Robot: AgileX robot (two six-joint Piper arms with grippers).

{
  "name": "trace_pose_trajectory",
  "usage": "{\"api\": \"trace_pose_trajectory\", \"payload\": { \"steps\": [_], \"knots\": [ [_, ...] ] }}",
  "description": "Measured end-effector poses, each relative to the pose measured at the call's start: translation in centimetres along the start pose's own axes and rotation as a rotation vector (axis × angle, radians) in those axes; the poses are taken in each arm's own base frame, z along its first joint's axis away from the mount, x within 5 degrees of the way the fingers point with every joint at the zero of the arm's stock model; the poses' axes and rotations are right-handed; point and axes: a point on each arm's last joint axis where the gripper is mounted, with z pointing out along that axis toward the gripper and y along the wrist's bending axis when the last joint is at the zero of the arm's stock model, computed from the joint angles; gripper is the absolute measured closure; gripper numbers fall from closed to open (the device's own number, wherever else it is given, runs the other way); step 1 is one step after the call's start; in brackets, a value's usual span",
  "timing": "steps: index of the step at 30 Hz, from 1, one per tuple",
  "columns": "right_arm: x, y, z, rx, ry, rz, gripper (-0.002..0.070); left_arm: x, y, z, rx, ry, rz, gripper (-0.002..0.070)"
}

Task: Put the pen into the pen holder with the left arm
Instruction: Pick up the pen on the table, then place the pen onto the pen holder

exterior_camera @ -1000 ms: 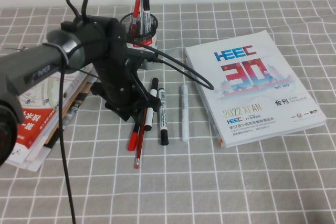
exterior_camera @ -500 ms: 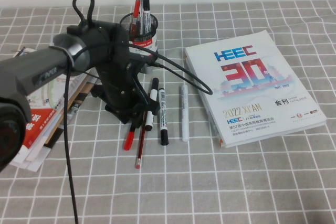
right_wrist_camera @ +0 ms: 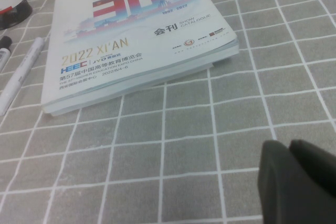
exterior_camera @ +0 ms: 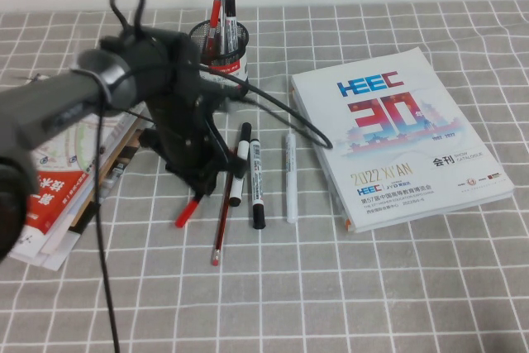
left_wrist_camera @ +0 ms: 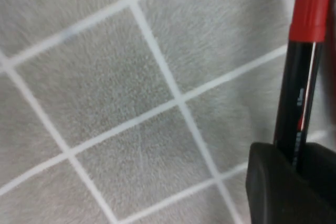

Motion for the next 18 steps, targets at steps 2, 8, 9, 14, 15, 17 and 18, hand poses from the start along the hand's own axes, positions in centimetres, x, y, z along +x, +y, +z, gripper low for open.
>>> {"api": "trace_pose_trajectory", "payload": {
  "steps": [2, 8, 9, 14, 15, 17, 18],
  "knots": [
    [0.0, 0.0, 0.0, 0.000, 0.000, 0.000, 0.0691, 0.1, -0.2, -1.7, 0.001, -0.069, 0.007, 0.0615],
    [0.0, 0.0, 0.0, 0.000, 0.000, 0.000, 0.0691, 1.5, -0.9, -8.9, -0.011, -0.457, 0.024, 0.0615],
    [0.0, 0.0, 0.0, 0.000, 0.000, 0.000, 0.0691, 2.0, -0.9, -10.2, -0.027, -0.566, 0.031, 0.0615],
    [0.0, 0.0, 0.0, 0.000, 0.000, 0.000, 0.0691, 3.1, -0.7, -11.0, -0.099, -0.890, 0.019, 0.0615],
    [0.0, 0.0, 0.0, 0.000, 0.000, 0.000, 0.0691, 3.0, -0.6, -11.2, -0.118, -0.966, 0.015, 0.0615],
    [0.0, 0.0, 0.0, 0.000, 0.000, 0.000, 0.0692, 3.0, -0.4, -11.0, -0.147, -1.084, 0.001, 0.0615],
    [0.0, 0.0, 0.0, 0.000, 0.000, 0.000, 0.0691, 2.9, -0.3, -11.1, -0.152, -1.139, -0.014, 0.0615]
  ]
}}
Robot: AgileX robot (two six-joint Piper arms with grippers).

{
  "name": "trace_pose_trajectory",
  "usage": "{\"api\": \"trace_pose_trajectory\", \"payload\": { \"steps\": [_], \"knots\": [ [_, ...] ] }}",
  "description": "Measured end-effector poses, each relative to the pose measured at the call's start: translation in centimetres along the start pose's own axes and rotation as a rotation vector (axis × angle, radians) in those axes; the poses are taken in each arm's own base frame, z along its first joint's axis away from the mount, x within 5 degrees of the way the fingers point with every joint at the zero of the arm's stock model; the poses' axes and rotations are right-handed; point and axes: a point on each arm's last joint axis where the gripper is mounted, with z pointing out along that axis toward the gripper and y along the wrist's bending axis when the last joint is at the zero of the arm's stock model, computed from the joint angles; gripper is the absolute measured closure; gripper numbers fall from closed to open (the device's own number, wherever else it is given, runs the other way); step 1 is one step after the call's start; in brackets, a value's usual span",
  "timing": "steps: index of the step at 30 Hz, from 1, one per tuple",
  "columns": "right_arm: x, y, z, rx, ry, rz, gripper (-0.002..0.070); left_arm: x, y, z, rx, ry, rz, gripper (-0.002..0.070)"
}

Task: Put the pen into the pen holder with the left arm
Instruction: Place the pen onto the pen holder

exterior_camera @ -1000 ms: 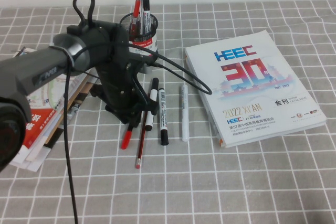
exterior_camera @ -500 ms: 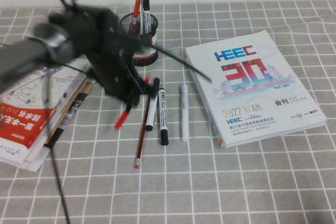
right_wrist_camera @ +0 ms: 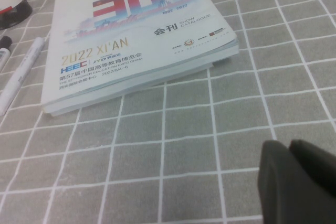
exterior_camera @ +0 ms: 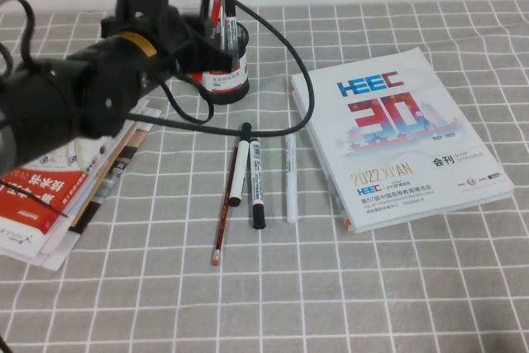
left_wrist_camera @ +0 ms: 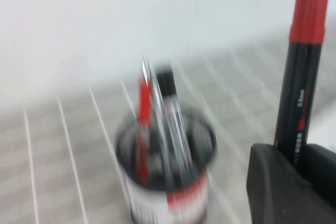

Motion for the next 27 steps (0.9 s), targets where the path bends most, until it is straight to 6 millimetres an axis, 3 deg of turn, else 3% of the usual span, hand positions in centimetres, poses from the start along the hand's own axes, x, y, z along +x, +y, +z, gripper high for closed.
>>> {"api": "trace_pose_trajectory", "payload": {
  "steps": [8, 13, 17, 27],
  "knots": [
    [0.0, 0.0, 0.0, 0.000, 0.000, 0.000, 0.0691, 0.1, 1.6, 1.9, -0.009, -0.274, -0.113, 0.0615],
    [0.0, 0.0, 0.0, 0.000, 0.000, 0.000, 0.0691, 1.1, 4.4, 3.1, 0.009, -0.387, -0.200, 0.0615],
    [0.0, 0.0, 0.0, 0.000, 0.000, 0.000, 0.0691, 1.3, 6.5, 4.7, 0.017, -0.403, -0.247, 0.0615],
    [0.0, 0.0, 0.0, 0.000, 0.000, 0.000, 0.0692, 0.9, 7.0, 9.5, 0.079, -0.357, -0.192, 0.0615]
  ]
}}
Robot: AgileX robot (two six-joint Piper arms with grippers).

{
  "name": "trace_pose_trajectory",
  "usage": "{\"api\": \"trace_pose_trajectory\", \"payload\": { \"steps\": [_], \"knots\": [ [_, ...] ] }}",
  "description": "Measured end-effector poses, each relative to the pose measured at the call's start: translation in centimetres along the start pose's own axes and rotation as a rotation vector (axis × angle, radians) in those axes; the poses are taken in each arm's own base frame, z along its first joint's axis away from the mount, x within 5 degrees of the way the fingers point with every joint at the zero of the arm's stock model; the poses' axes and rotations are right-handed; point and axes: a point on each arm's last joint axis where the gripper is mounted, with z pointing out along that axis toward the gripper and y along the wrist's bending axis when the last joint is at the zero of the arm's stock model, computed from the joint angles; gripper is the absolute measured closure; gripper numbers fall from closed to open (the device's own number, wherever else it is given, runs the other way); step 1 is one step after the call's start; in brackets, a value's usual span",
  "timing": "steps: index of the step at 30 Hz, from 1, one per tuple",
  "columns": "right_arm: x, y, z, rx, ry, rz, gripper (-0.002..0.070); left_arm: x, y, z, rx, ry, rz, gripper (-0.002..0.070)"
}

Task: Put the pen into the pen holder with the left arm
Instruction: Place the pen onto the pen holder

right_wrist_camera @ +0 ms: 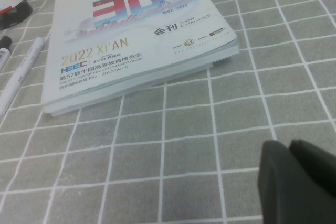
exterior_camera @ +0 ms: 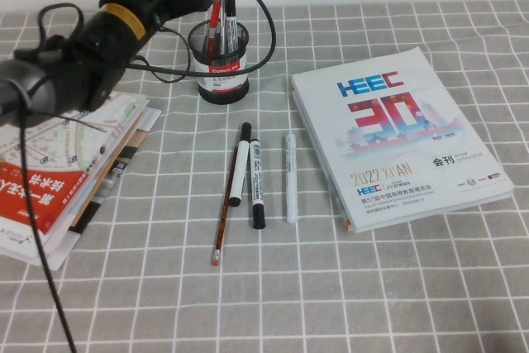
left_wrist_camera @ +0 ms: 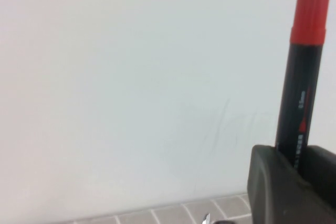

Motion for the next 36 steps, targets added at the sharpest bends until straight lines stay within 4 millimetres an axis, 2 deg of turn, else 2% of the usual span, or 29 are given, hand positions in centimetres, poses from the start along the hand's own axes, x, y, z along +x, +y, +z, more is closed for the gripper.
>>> {"api": "trace_pose_trajectory", "payload": {
  "steps": [5, 14, 26, 29, 34, 36],
  "knots": [
    [0.0, 0.0, 0.0, 0.000, 0.000, 0.000, 0.0691, 2.6, 0.7, 1.3, -0.011, 0.049, -0.015, 0.0615],
    [0.0, 0.0, 0.0, 0.000, 0.000, 0.000, 0.0691, 6.3, 1.3, 1.8, -0.016, 0.131, -0.017, 0.0616],
    [0.0, 0.0, 0.0, 0.000, 0.000, 0.000, 0.0691, 7.1, 1.5, 1.8, -0.028, 0.170, 0.028, 0.0613],
    [0.0, 0.0, 0.0, 0.000, 0.000, 0.000, 0.0691, 7.3, 1.6, 1.7, -0.037, 0.188, 0.035, 0.0575],
    [0.0, 0.0, 0.0, 0.000, 0.000, 0.000, 0.0691, 7.3, 1.6, 1.7, -0.036, 0.188, 0.041, 0.0419],
    [0.0, 0.0, 0.0, 0.000, 0.000, 0.000, 0.0691, 7.3, 1.6, 1.7, -0.036, 0.188, 0.041, 0.0389]
  ]
}}
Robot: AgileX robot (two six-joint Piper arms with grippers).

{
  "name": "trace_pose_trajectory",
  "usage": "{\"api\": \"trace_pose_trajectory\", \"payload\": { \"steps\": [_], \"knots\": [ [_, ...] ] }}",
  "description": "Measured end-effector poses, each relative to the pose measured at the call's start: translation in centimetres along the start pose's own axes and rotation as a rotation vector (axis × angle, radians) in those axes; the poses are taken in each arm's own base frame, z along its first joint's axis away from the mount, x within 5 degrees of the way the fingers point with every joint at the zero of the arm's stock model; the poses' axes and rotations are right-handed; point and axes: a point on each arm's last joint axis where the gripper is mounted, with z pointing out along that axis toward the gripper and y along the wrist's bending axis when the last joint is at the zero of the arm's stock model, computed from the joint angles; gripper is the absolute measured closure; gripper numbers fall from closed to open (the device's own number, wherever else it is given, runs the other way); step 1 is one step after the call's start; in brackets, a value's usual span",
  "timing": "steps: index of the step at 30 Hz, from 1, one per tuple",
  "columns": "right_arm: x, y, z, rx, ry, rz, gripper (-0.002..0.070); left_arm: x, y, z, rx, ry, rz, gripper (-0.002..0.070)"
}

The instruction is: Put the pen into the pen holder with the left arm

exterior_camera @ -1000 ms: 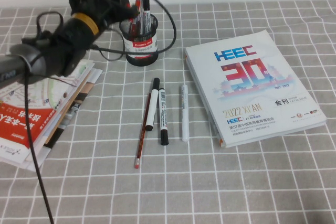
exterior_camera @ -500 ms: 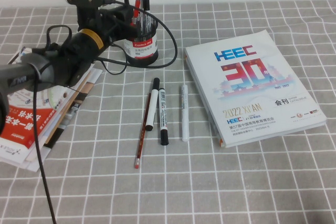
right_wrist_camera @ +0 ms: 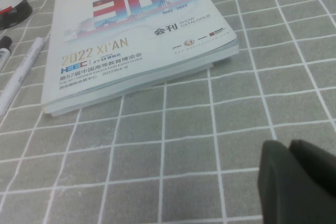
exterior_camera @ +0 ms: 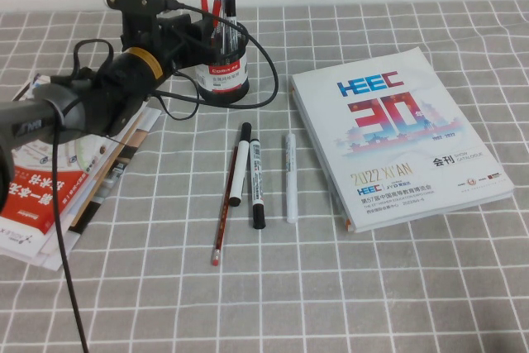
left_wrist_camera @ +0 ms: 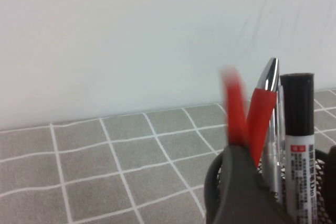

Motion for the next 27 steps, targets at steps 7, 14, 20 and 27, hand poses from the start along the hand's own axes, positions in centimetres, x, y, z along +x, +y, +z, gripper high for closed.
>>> {"api": "trace_pose_trajectory", "payload": {
  "steps": [7, 14, 20, 27],
  "knots": [
    [0.0, 0.0, 0.0, 0.000, 0.000, 0.000, 0.0691, -0.7, 0.1, -0.4, -0.025, 0.040, 0.009, 0.0377],
    [0.0, 0.0, 0.0, 0.000, 0.000, 0.000, 0.0691, -7.6, -0.8, -3.9, -0.049, 0.075, 0.072, 0.0609],
    [0.0, 0.0, 0.0, 0.000, 0.000, 0.000, 0.0691, -13.6, -3.0, -11.6, -0.042, 0.016, 0.070, 0.0669],
    [0.0, 0.0, 0.0, 0.000, 0.000, 0.000, 0.0691, -12.3, -5.8, -22.1, -0.019, 0.024, 0.060, 0.0675]
  ]
}}
